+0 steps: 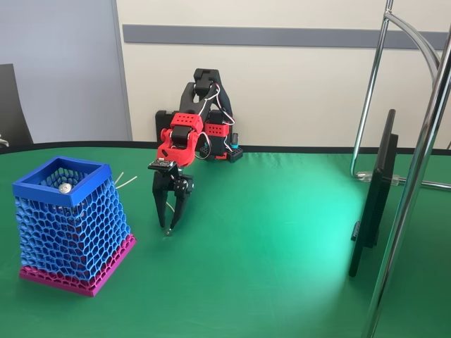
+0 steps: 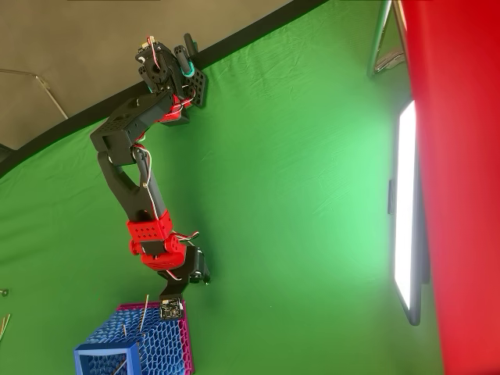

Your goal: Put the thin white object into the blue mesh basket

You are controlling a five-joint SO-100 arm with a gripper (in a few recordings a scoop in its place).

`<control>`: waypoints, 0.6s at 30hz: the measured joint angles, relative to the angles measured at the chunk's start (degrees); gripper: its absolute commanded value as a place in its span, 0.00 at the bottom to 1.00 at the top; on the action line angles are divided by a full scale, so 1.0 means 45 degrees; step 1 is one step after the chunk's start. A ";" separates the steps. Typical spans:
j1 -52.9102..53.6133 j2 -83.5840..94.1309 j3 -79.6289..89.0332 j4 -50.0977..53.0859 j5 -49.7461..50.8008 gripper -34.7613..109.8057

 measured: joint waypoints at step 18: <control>-0.0156 -0.0703 -0.0508 0.0039 0.0000 0.33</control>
